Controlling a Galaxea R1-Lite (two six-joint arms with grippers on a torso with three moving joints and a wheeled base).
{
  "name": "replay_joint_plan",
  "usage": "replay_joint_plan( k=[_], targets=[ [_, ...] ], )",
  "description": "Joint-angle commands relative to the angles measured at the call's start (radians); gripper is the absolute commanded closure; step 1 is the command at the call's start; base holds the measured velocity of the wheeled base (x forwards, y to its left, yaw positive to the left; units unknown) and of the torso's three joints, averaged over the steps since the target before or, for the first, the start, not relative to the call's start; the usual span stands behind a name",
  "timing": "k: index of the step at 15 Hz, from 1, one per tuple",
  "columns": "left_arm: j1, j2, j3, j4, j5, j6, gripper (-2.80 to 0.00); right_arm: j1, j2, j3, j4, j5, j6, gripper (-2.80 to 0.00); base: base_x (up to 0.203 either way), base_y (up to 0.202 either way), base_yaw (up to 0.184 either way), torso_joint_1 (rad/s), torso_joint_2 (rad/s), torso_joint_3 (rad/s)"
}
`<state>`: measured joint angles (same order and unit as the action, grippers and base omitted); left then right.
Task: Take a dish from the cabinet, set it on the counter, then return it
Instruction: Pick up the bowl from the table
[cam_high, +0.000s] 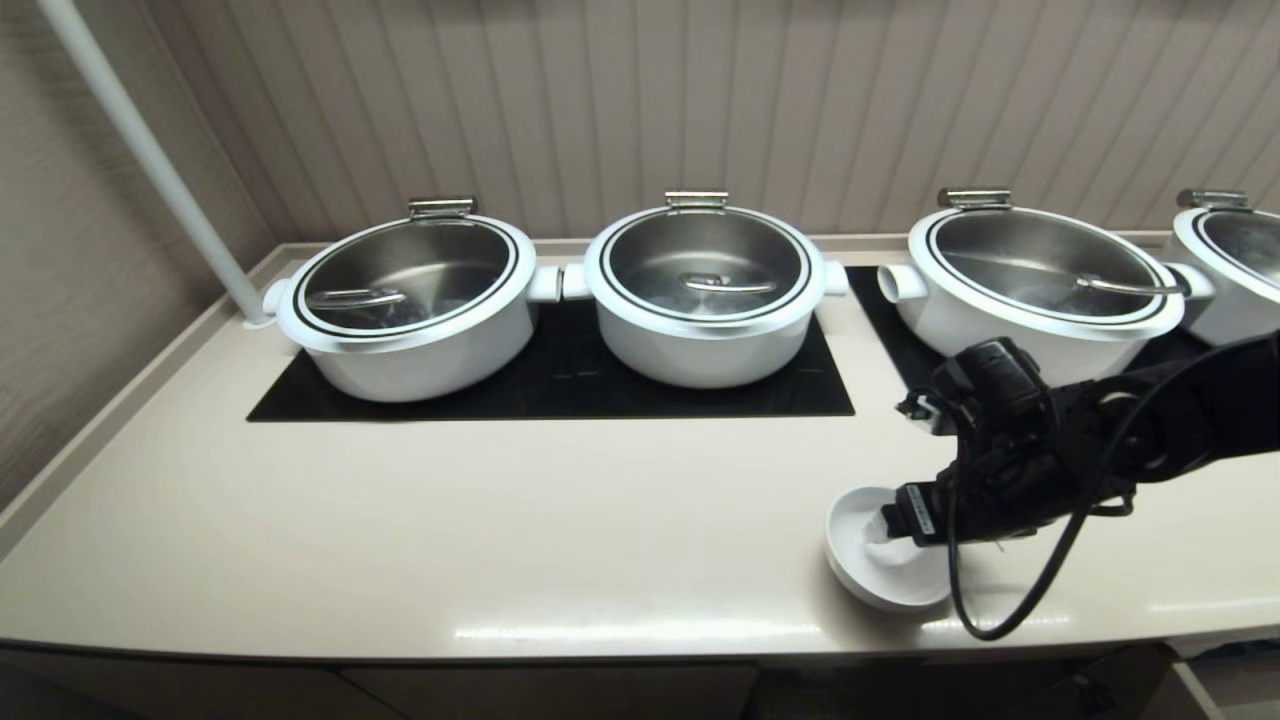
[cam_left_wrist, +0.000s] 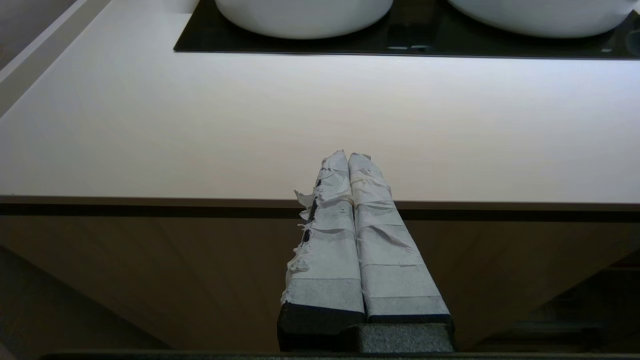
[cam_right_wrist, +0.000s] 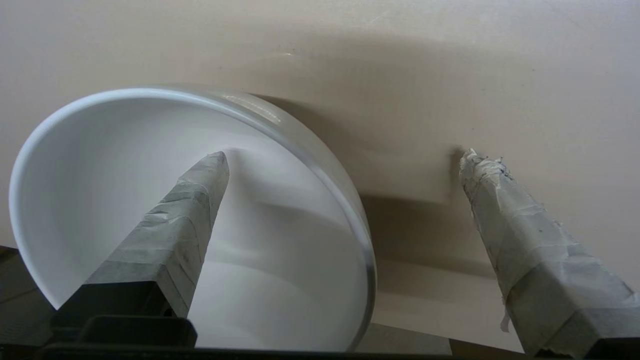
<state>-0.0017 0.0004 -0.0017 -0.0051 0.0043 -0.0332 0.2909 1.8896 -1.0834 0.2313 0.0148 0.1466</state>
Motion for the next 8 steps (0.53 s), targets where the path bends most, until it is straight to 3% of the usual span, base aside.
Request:
replay_joint_plan(
  k=[1, 6, 7, 8],
  targets=[
    [0.0, 0.0, 0.002, 0.0, 0.0, -0.001, 0.0, 0.001, 0.002, 0.0, 0.002, 0.001, 0.001, -2.8, 0.0, 0.0, 0.0, 0.0, 0.0, 0.0],
    [0.0, 0.0, 0.0, -0.001, 0.0, -0.001, 0.0, 0.001, 0.0, 0.0, 0.002, 0.001, -0.001, -2.8, 0.0, 0.0, 0.0, 0.0, 0.0, 0.0],
    [0.0, 0.0, 0.001, 0.0, 0.0, -0.001, 0.0, 0.001, 0.0, 0.002, 0.0, 0.001, -0.001, 0.0, 0.0, 0.0, 0.0, 0.0, 0.0, 0.0],
    [0.0, 0.0, 0.001, -0.001, 0.001, -0.001, 0.0, 0.001, 0.0, 0.002, 0.0, 0.001, -0.002, 0.0, 0.0, 0.0, 0.0, 0.0, 0.0, 0.0]
  ],
)
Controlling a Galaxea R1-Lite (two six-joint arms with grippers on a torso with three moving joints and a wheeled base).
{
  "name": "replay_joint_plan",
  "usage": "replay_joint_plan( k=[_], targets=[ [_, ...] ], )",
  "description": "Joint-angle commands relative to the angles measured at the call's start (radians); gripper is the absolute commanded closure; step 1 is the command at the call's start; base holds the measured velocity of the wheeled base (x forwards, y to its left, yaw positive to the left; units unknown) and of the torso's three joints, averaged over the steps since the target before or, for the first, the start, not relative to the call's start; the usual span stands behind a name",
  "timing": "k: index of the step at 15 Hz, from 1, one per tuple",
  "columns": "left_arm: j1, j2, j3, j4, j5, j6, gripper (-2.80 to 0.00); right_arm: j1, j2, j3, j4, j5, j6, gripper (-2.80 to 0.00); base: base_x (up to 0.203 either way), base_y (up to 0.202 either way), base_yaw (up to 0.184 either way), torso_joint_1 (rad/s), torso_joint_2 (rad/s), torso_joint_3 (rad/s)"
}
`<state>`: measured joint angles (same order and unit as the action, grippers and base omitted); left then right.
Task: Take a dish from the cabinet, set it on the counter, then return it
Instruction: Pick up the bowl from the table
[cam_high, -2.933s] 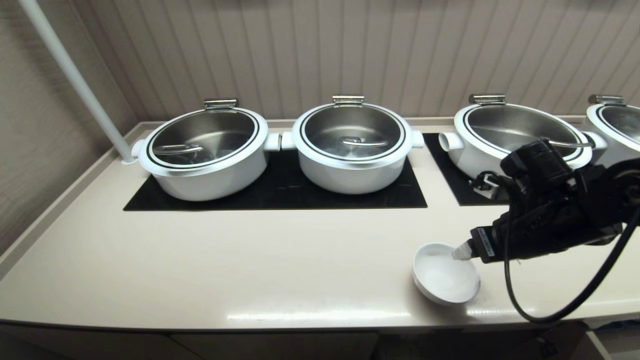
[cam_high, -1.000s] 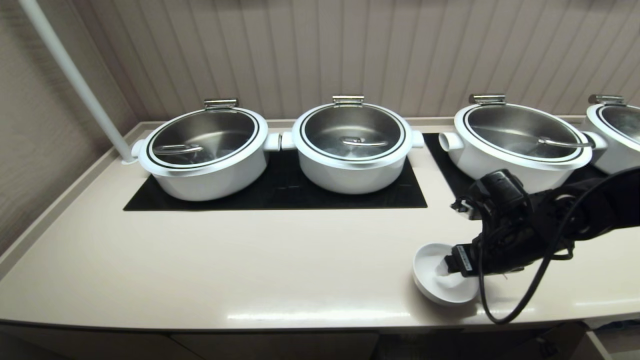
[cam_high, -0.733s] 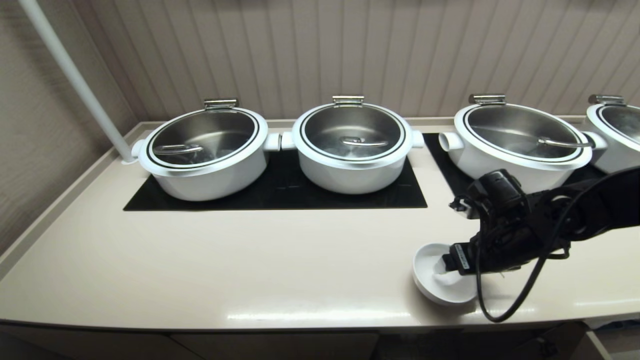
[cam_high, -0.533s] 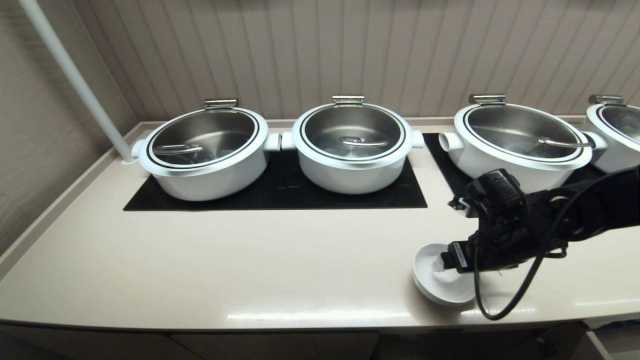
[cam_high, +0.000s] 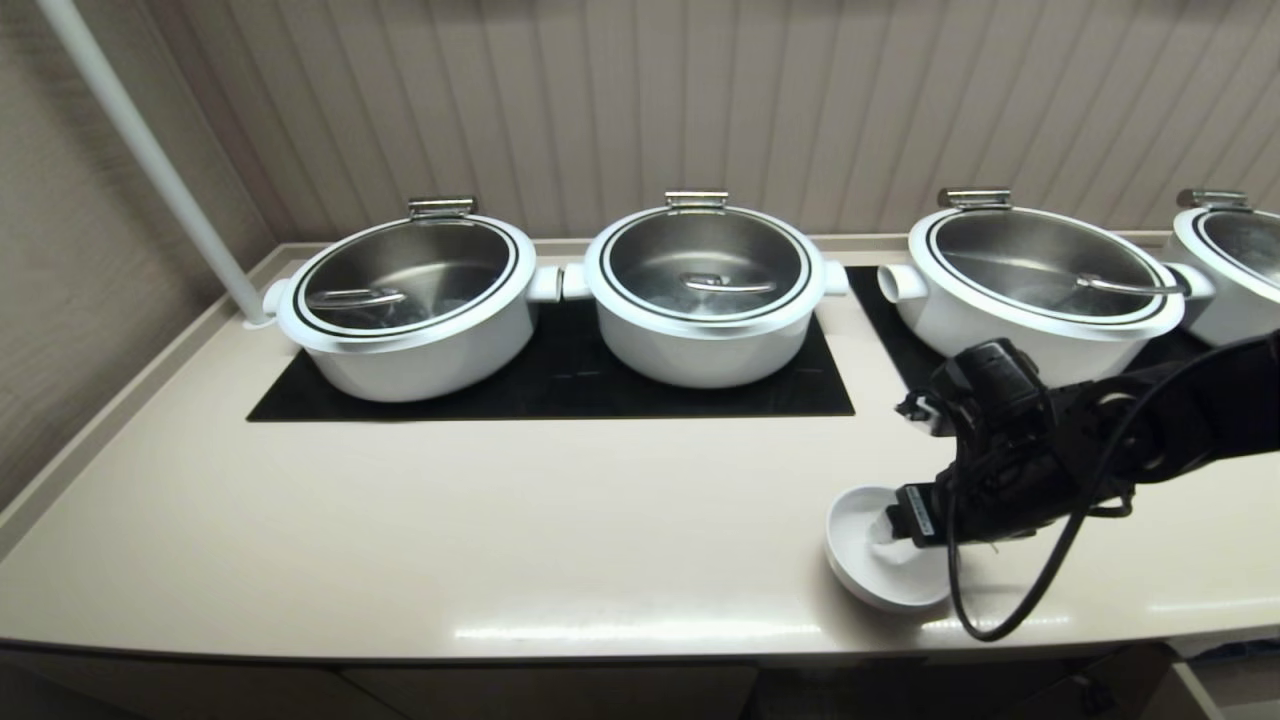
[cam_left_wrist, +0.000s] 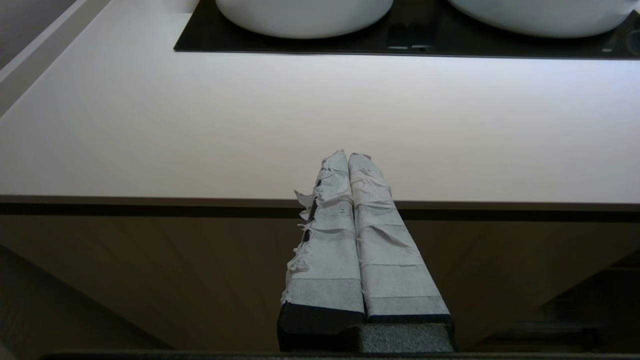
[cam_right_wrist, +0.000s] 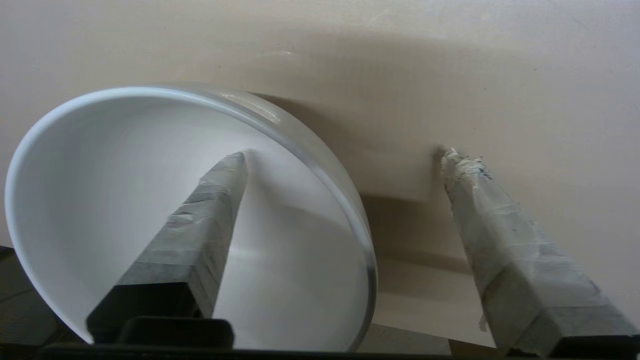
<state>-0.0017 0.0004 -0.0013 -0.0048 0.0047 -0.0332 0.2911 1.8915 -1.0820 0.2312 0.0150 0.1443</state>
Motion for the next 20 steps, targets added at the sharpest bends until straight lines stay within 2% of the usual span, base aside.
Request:
replay_joint_plan(
  k=[1, 10, 12, 20],
  targets=[
    [0.0, 0.0, 0.0, -0.001, 0.0, -0.001, 0.0, 0.0, -0.002, 0.001, 0.0, 0.0, 0.001, 0.0, 0.0, 0.0, 0.0, 0.0, 0.0, 0.0],
    [0.0, 0.0, 0.0, -0.001, 0.0, -0.001, 0.0, -0.001, -0.002, -0.001, -0.001, 0.0, 0.009, 0.0, 0.0, 0.0, 0.0, 0.0, 0.0, 0.0],
    [0.0, 0.0, 0.0, -0.001, 0.0, -0.001, 0.0, 0.0, -0.002, -0.002, -0.003, -0.003, 0.04, 0.0, 0.0, 0.0, 0.0, 0.0, 0.0, 0.0],
    [0.0, 0.0, 0.0, 0.0, 0.0, -0.001, 0.0, -0.001, -0.026, 0.005, -0.001, -0.001, 0.079, 0.0, 0.0, 0.0, 0.0, 0.0, 0.0, 0.0]
  ],
)
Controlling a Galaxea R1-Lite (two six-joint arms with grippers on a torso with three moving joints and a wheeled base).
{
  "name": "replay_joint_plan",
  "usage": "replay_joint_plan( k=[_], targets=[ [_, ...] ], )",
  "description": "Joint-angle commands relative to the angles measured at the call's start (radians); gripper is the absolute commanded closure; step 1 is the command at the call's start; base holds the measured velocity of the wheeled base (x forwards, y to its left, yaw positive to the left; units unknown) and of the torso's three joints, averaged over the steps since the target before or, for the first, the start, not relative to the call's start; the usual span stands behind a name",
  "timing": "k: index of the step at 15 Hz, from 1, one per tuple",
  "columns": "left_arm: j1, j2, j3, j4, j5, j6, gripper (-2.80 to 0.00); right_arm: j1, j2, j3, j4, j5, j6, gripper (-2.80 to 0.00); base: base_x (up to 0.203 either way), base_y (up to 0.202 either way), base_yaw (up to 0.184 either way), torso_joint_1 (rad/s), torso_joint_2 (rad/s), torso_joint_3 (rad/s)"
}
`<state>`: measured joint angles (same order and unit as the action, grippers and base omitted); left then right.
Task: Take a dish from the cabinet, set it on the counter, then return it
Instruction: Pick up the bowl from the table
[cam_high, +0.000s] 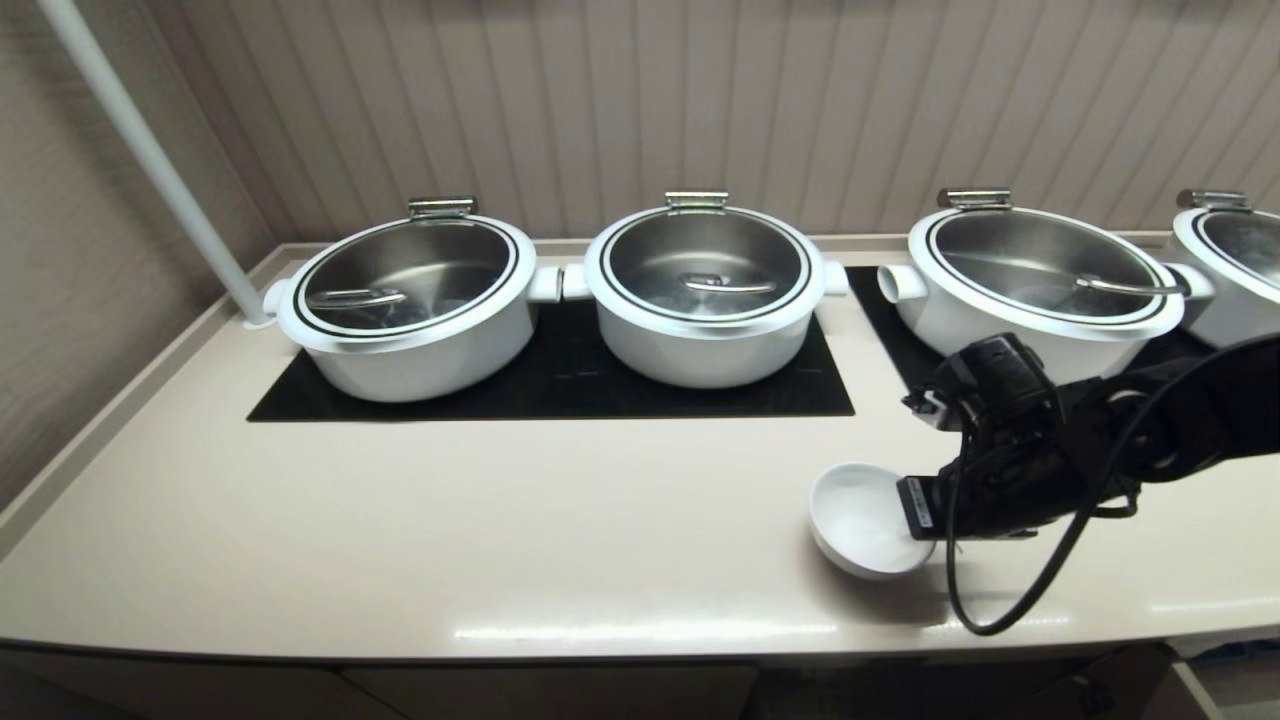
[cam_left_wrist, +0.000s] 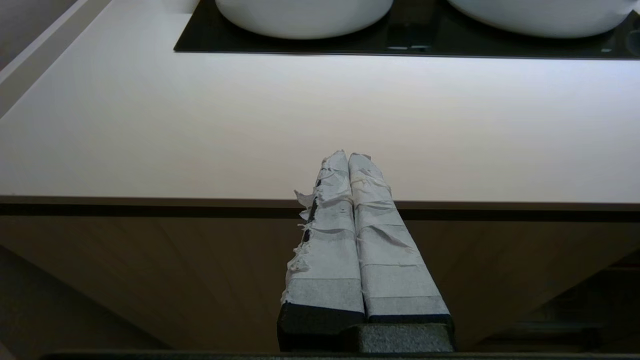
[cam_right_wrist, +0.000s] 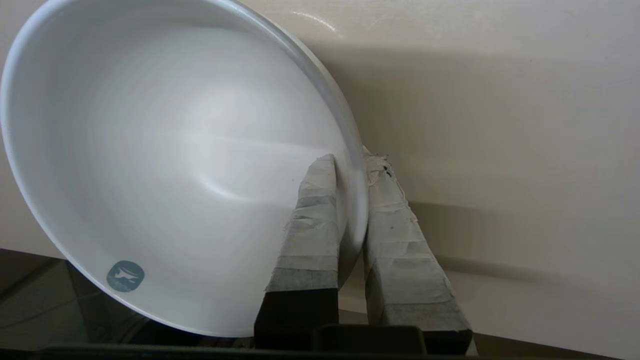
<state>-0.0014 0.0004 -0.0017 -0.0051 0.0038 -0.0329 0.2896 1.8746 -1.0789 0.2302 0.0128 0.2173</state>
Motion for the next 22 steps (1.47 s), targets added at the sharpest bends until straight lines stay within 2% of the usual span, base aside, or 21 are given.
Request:
replay_joint_plan(
  k=[1, 8, 11, 17, 22],
  targets=[
    [0.0, 0.0, 0.0, 0.0, 0.001, -0.001, 0.0, 0.0, -0.019, 0.002, 0.0, 0.001, 0.027, 0.0, 0.0, 0.0, 0.0, 0.0, 0.0, 0.0],
    [0.0, 0.0, 0.0, 0.001, 0.001, -0.001, 0.0, -0.014, -0.102, 0.011, 0.0, 0.0, 0.128, 0.0, 0.0, 0.0, 0.0, 0.0, 0.0, 0.0],
    [0.0, 0.0, 0.0, 0.001, 0.002, -0.001, 0.0, -0.029, -0.151, 0.054, -0.002, 0.0, 0.141, 0.0, 0.0, 0.0, 0.0, 0.0, 0.0, 0.0],
    [0.0, 0.0, 0.0, 0.0, 0.001, -0.001, 0.0, -0.048, -0.31, 0.224, -0.109, 0.0, 0.14, 0.0, 0.0, 0.0, 0.0, 0.0, 0.0, 0.0],
    [0.0, 0.0, 0.0, -0.001, 0.001, -0.001, 0.0, -0.032, -0.481, 0.381, -0.134, 0.004, 0.14, 0.0, 0.0, 0.0, 0.0, 0.0, 0.0, 0.0]
  ],
)
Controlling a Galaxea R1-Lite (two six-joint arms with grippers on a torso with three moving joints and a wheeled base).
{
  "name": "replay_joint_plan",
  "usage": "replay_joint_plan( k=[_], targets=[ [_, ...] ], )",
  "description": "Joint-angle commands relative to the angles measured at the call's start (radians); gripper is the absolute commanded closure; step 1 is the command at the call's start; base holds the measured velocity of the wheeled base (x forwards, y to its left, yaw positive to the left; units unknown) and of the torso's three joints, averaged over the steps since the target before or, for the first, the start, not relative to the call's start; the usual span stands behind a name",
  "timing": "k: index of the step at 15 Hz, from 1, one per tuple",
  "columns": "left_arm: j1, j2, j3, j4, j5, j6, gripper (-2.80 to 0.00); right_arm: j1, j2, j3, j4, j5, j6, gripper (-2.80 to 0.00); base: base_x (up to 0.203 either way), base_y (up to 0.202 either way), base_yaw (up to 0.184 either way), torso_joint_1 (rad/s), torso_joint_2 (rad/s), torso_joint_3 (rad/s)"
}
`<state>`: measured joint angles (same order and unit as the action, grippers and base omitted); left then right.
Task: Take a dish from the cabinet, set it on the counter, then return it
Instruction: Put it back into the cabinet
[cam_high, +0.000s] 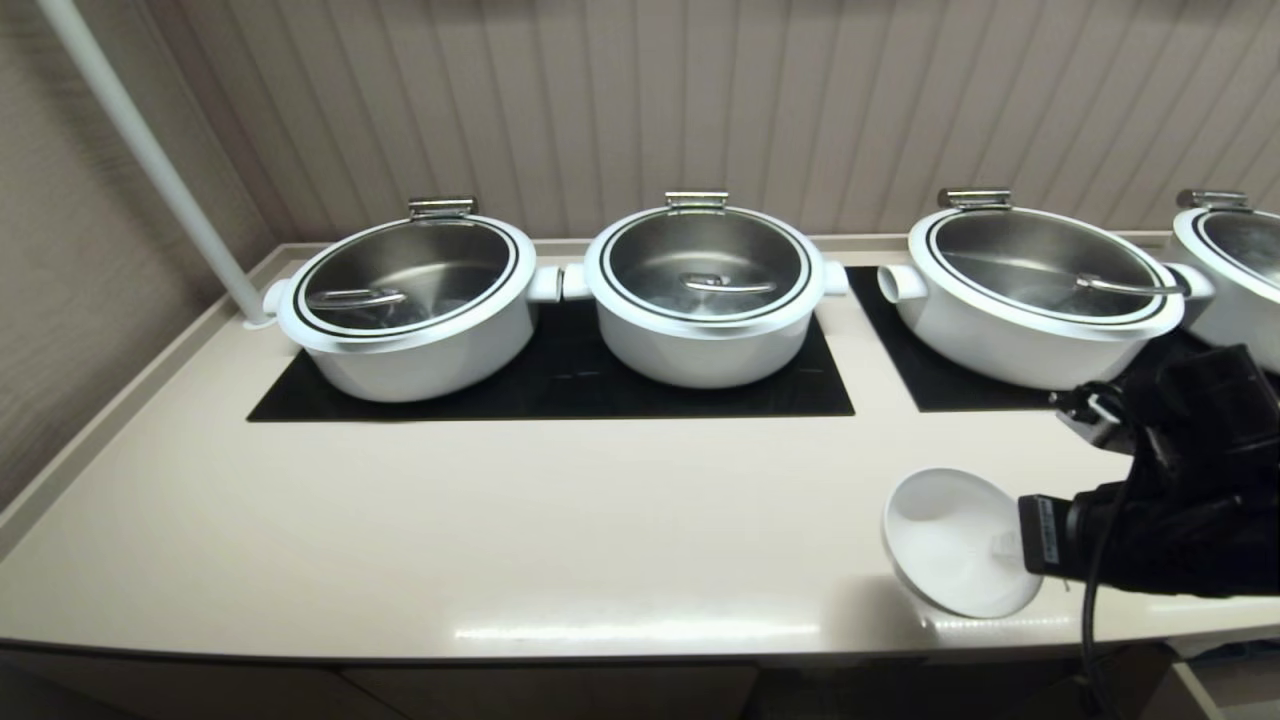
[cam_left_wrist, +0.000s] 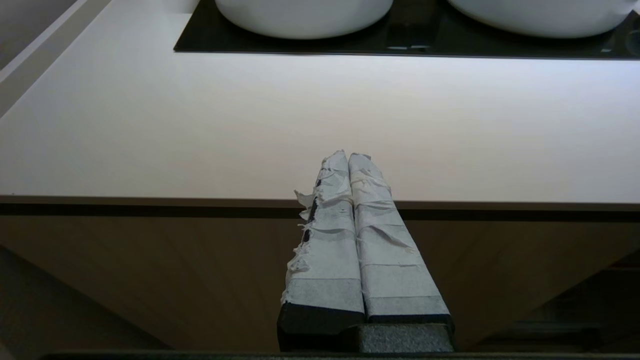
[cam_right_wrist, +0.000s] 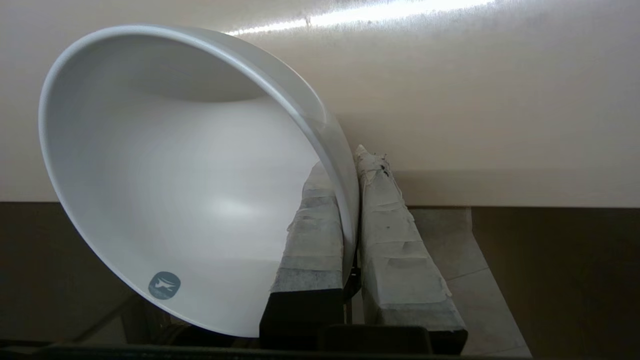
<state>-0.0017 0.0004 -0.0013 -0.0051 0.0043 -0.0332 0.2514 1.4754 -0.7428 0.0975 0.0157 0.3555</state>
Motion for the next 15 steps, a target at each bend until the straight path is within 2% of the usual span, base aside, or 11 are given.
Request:
replay_joint_plan(
  k=[1, 9, 15],
  targets=[
    [0.0, 0.0, 0.0, -0.001, 0.0, -0.001, 0.0, 0.013, -0.114, 0.079, -0.002, 0.002, 0.002, 0.0, 0.0, 0.0, 0.0, 0.0, 0.0, 0.0],
    [0.0, 0.0, 0.0, -0.001, 0.0, -0.001, 0.0, 0.07, -0.35, 0.291, 0.012, 0.008, -0.003, 0.0, 0.0, 0.0, 0.0, 0.0, 0.0, 0.0],
    [0.0, 0.0, 0.0, -0.001, 0.0, -0.001, 0.0, 0.102, -0.409, 0.323, 0.115, 0.009, -0.005, 0.0, 0.0, 0.0, 0.0, 0.0, 0.0, 0.0]
  ],
)
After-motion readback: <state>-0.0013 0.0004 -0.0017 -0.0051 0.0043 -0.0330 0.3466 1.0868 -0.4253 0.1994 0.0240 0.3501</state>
